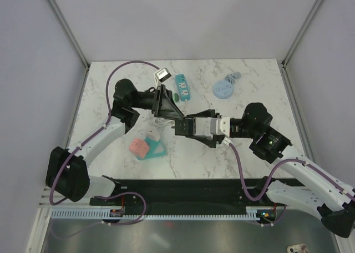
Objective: Insert the plug
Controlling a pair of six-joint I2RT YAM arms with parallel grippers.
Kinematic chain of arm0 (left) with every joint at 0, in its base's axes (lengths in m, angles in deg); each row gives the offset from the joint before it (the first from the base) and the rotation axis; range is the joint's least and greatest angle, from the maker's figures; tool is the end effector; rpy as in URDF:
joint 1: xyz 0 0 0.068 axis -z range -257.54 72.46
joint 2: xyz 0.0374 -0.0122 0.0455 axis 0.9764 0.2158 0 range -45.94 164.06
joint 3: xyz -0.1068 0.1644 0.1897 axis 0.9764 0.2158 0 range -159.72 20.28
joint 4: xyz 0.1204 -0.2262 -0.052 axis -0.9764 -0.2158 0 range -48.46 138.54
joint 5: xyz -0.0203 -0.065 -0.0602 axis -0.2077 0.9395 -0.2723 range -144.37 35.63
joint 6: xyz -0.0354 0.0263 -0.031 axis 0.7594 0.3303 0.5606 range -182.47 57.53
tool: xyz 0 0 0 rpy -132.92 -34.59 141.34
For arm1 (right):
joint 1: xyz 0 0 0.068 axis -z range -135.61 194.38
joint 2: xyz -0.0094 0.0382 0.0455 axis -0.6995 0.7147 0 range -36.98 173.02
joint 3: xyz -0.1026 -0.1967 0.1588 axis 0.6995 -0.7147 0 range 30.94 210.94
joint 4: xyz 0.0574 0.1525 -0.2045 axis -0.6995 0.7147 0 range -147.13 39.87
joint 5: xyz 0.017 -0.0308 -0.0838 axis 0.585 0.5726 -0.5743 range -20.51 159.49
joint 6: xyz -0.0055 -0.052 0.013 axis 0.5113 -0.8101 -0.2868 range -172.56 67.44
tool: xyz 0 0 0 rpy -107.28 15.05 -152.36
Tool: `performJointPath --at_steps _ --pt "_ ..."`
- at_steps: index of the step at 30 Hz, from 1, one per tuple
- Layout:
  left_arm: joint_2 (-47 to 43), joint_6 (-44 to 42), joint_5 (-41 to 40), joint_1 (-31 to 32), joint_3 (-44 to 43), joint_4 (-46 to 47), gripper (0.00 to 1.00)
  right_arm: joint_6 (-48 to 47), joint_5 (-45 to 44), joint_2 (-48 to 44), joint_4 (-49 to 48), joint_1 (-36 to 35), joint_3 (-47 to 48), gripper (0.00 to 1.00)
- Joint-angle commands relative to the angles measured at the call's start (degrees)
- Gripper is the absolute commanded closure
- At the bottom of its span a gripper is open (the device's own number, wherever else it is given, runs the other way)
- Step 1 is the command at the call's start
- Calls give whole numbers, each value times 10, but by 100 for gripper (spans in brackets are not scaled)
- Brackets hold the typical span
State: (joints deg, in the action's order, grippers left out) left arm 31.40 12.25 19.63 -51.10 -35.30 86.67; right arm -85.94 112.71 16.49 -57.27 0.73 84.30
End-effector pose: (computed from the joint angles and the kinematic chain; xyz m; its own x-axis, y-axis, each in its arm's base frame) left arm 0.2466 -0.1608 0.3596 -0.8486 0.1249 -0.5141 0.4933 -0.1642 -0.8542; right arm 0.1336 0.1611 0.3852 0.5496 -0.0298 -0.8349 -0.8336 0.0456 -0.5504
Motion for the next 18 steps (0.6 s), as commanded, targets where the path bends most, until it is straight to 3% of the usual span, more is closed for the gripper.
performJointPath --at_steps 1,5,6,9,12,15,16,18 --pt "10 12 22 5 -49 -6 17 19 -18 -17 -40 -3 -33 100" --pt "32 -9 22 5 -77 -7 12 76 -58 -53 -69 -3 -64 100" --pt "38 -23 22 5 -88 -43 13 86 -68 -61 -70 -3 -72 100" --pt "69 -104 6 -9 -143 -150 24 149 -125 -85 -70 -3 -96 100" --pt "91 -180 -45 -29 -181 -215 28 223 -185 -102 -41 -3 -108 100" --pt "123 -321 -131 -58 -247 -377 29 290 -274 -130 -3 -3 -113 100" --pt "131 -404 -215 -60 -266 -495 29 333 -304 -135 12 -4 -108 100" --pt "162 -478 -313 -59 -316 -577 30 385 -381 -147 47 -3 -102 100"
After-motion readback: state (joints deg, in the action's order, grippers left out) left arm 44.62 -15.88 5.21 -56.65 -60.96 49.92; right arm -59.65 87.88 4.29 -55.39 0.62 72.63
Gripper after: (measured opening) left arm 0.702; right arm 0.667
